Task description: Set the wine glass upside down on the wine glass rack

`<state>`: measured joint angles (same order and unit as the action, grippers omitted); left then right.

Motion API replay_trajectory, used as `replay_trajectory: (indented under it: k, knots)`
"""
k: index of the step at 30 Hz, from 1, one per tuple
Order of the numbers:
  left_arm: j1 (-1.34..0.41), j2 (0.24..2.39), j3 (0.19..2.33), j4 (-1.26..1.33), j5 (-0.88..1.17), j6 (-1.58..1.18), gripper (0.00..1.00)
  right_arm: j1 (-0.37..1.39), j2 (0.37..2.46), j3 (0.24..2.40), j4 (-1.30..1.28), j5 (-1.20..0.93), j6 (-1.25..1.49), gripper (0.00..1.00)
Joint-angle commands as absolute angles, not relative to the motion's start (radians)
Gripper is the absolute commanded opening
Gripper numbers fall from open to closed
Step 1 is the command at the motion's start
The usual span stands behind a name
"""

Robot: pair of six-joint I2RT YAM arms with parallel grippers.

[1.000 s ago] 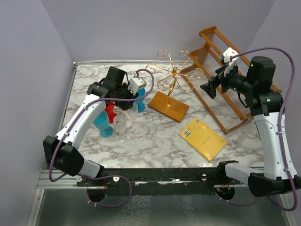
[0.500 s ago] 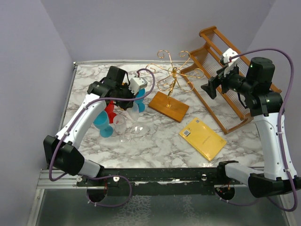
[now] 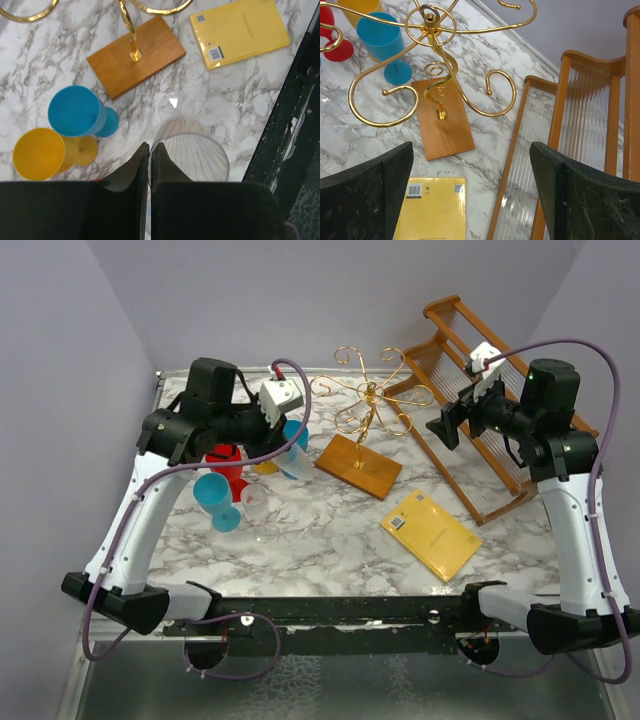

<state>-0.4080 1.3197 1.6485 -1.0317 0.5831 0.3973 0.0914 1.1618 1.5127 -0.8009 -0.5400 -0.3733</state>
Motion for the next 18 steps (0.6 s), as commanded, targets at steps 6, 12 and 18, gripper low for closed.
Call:
replay_trajectory:
  k: [6, 12, 18]
  knots:
    - [-0.339, 1.195, 1.814, -1.179, 0.678, 0.437, 0.00, 0.089, 1.191, 1.598, -0.838, -0.649, -0.409, 1.00]
    - [-0.168, 1.138, 1.888, -1.145, 0.688, 0.382, 0.00, 0.090, 1.220, 1.631, -0.798, -0.731, -0.357, 1.00]
    - [-0.109, 1.184, 2.052, -0.981, 0.605, 0.216, 0.00, 0.094, 1.286, 1.709, -0.674, -0.773, -0.221, 1.00]
